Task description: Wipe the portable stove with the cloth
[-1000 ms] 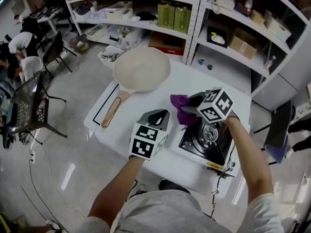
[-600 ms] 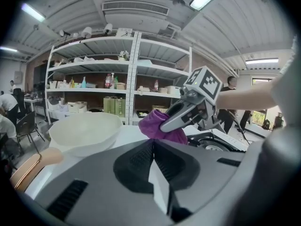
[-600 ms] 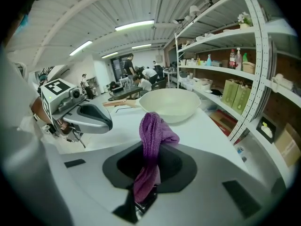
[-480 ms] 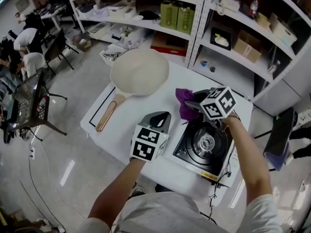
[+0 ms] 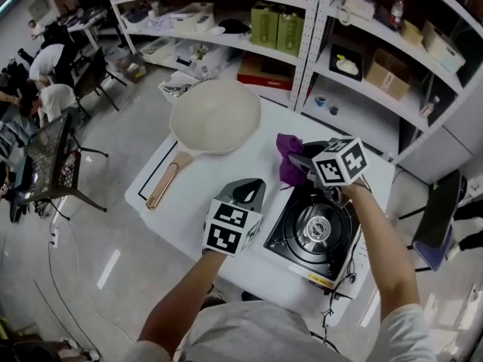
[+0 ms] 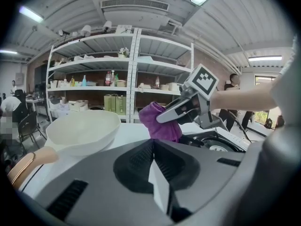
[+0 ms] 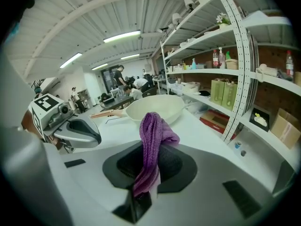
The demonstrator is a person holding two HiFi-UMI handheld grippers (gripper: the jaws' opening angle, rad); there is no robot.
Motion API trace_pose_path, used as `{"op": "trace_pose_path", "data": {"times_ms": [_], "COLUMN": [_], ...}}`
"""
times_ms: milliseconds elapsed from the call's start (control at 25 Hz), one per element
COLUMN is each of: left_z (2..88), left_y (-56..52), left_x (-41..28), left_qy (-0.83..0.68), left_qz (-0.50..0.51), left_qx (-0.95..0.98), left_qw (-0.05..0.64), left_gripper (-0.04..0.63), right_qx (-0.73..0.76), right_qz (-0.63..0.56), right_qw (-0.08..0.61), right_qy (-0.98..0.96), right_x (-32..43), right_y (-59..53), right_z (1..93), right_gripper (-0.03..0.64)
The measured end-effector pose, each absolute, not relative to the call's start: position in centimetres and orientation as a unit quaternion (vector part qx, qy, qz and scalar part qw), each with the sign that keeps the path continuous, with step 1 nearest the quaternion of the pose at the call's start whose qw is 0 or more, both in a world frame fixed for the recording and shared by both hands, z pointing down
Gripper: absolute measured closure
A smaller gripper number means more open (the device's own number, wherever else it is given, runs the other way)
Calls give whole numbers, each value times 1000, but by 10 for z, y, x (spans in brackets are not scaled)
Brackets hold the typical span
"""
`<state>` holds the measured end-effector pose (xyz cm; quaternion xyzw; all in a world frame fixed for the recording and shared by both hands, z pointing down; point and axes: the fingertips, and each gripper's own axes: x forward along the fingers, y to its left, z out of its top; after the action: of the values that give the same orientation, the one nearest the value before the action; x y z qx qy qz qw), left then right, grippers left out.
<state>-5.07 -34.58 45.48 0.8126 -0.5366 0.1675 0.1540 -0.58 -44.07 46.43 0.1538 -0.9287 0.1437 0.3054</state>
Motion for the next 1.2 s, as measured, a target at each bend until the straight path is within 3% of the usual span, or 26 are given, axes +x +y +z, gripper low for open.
{"op": "trace_pose_path", "data": {"times_ms": [440,720,1200], "left_z": [456,456,452], "left_y": [-351,-349,-353], "left_x": [-40,-42,-18], "left_qy": [-534,-535,-509], "left_qz": [168,177,176], "left_qx": [814,812,830], "left_qw": [157,153,146], "left_gripper": [592,592,592], "right_qx": [175,164,185], "right_qz": [131,133,144], "right_qw": [205,248,254], "right_qy": [-954,-946,-938], "right_x": [-6,1,36], "right_y": [-455,-444,-434], "right_z": [416,445,451], "right_gripper": [554,554,554]}}
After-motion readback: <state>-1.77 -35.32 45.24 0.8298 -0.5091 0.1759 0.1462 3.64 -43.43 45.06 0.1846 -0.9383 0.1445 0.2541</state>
